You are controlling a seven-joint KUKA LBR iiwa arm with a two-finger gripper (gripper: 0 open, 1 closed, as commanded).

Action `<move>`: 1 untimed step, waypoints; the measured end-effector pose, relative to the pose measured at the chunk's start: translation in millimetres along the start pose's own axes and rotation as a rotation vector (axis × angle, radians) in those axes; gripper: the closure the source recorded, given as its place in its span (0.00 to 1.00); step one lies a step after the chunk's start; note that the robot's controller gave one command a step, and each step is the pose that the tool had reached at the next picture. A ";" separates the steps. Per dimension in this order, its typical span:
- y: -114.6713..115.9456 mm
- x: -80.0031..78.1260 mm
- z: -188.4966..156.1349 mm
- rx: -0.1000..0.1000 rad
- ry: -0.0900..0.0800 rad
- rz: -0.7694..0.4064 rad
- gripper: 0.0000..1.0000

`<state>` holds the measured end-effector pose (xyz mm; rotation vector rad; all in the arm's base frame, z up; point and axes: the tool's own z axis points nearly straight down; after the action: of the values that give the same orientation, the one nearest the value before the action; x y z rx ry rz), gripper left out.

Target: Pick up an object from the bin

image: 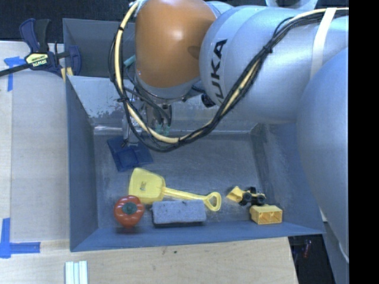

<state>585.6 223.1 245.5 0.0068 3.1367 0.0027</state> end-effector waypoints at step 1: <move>-42.0 55.2 23.5 0.001 0.000 0.017 0.00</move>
Offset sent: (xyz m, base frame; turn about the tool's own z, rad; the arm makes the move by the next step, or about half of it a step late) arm 0.0000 0.0000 0.0000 0.0000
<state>530.3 181.5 221.7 0.0338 3.1362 0.0019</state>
